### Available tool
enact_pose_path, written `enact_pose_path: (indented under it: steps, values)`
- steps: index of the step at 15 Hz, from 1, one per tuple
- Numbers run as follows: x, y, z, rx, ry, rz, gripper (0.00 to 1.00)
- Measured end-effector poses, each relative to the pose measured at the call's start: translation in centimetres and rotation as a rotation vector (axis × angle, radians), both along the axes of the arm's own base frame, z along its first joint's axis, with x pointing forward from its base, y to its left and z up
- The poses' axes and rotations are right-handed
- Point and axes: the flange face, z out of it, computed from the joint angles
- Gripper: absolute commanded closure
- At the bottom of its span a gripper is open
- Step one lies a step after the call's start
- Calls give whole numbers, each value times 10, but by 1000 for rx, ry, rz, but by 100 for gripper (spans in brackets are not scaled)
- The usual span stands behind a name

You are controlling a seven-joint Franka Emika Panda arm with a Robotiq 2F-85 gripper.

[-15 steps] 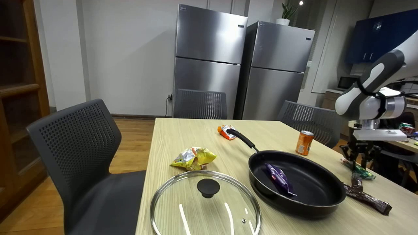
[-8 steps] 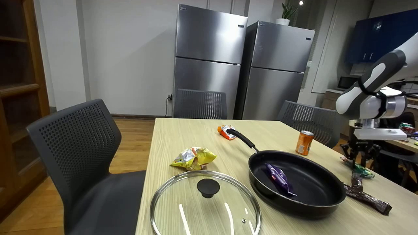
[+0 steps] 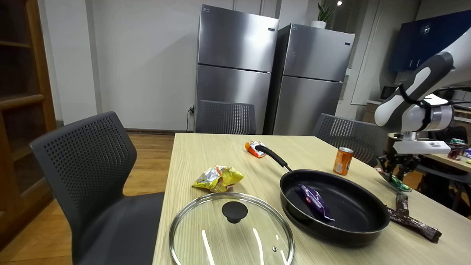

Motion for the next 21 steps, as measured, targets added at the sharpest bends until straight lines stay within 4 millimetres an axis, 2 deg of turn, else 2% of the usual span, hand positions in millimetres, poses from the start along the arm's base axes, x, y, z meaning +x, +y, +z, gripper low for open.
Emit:
enact_pose_path:
  steps: [4, 8, 16, 21]
  values:
    - [4, 24, 5, -16, -45, 40, 90]
    - [-2, 49, 9, -36, -87, 79, 90]
    - [-40, 83, 15, -62, -143, 107, 90]
    - [-62, 112, 23, -82, -146, 140, 90]
